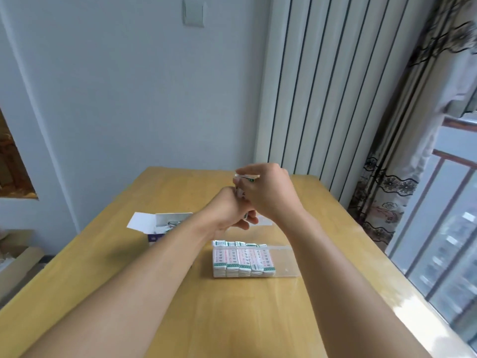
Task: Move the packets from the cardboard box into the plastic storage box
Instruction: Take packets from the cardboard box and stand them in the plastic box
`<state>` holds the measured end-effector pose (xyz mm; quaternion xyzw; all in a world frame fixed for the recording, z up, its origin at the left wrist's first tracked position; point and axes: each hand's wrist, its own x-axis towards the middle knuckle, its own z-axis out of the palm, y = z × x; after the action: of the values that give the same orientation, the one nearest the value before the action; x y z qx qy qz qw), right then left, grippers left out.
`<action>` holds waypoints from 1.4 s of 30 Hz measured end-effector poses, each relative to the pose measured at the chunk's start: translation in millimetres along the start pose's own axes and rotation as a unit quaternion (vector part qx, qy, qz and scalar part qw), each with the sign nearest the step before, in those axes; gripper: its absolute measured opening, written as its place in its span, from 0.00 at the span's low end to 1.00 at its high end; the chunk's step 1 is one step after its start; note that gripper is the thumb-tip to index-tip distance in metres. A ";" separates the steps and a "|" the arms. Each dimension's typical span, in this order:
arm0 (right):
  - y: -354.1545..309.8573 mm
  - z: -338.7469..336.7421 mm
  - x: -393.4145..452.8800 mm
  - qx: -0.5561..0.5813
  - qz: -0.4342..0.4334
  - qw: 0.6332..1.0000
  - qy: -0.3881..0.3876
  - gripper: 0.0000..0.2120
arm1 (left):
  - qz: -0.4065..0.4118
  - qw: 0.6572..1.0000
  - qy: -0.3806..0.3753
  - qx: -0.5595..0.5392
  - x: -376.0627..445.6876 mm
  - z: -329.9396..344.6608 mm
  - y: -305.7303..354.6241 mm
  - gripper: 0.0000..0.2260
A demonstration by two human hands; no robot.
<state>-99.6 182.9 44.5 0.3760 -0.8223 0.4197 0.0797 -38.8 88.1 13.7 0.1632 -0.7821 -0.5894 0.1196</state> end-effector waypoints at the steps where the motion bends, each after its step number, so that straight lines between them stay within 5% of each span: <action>1: 6.6 -1.8 -1.1 0.004 0.001 1.000 -0.003 0.11 | 0.000 1.000 -0.009 0.000 1.8 5.3 -1.3 0.10; 10: 48.3 -12.3 -4.2 -0.033 -0.072 0.990 -0.119 0.20 | -0.023 0.999 -0.020 -0.020 16.0 23.9 -15.5 0.08; 15: 54.5 -15.2 5.3 -0.024 -0.084 0.991 -0.101 0.16 | -0.009 0.999 -0.041 -0.032 21.0 17.4 -19.0 0.03; 19: 56.3 -18.2 5.7 0.002 -0.073 0.996 -0.060 0.16 | 0.006 0.999 -0.041 -0.015 23.5 13.8 -23.9 0.09; 27: 48.2 -16.0 -0.8 -0.120 -0.088 0.984 -0.096 0.16 | -0.008 0.999 -0.023 0.029 20.6 13.4 -24.4 0.14; 32: 48.8 -13.2 1.9 -0.031 -0.080 0.995 -0.057 0.19 | -0.001 1.000 -0.021 -0.017 17.9 12.5 -20.4 0.15; 36: 57.5 -8.8 5.5 0.154 0.024 0.986 -0.054 0.13 | 0.004 0.999 -0.035 -0.037 17.8 11.3 -19.8 0.14; 42: 67.8 -13.0 6.4 0.222 0.069 0.969 -0.081 0.04 | 0.019 0.998 -0.056 -0.011 19.6 16.6 -22.3 0.12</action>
<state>-153.0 213.9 12.8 0.3594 -0.7364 0.5641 -0.1017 -60.5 89.4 -12.5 0.1137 -0.7839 -0.6039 0.0886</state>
